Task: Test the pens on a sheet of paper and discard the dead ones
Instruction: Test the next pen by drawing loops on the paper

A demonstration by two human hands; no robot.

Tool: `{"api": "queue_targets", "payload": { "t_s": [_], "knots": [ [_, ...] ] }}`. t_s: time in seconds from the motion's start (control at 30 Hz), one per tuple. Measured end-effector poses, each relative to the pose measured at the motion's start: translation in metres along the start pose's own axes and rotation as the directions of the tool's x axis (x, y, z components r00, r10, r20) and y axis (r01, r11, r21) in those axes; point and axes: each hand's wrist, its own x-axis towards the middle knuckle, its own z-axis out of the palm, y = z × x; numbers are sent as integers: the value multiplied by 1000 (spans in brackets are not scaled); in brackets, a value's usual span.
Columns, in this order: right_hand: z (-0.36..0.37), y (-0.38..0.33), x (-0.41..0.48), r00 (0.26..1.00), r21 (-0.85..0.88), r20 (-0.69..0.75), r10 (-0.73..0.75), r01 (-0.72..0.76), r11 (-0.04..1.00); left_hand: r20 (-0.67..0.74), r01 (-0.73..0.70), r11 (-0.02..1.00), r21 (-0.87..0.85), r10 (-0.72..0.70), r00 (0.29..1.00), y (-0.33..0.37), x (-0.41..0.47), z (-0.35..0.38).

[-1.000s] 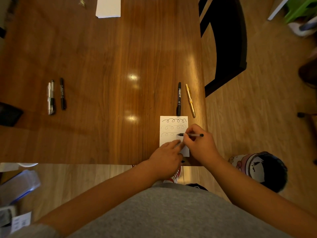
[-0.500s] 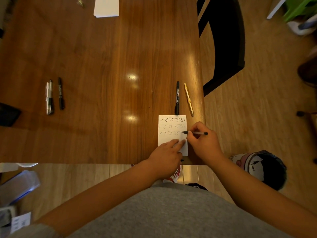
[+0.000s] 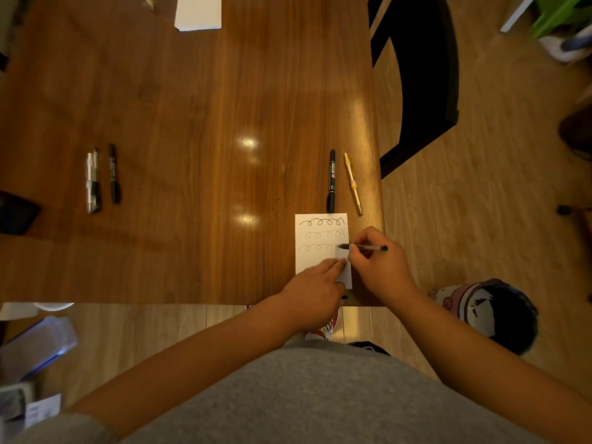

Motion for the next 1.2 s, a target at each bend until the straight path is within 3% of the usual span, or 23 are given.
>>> {"api": "queue_targets", "payload": {
  "t_s": [0.57,0.8,0.97,1.03,1.2],
  "knots": [
    [-8,7,-2,995,-29,-62,76,-78,997,-15,29,1000,4,-29,999,-1,2,10],
    [-25,9,-9,961,297,-167,221,-164,941,-29,61,992,-113,-64,998,0,-1,6],
    [-49,1,-19,966,457,-64,252,-196,868,-141,179,913,-367,-245,959,4,-5,-2],
    [-57,-4,-25,970,516,1,243,-209,831,-118,265,859,-438,-347,930,8,-7,-7],
    [-62,-15,-35,975,502,87,206,-221,836,-92,324,818,-475,-412,906,15,-10,-17]
  ]
}}
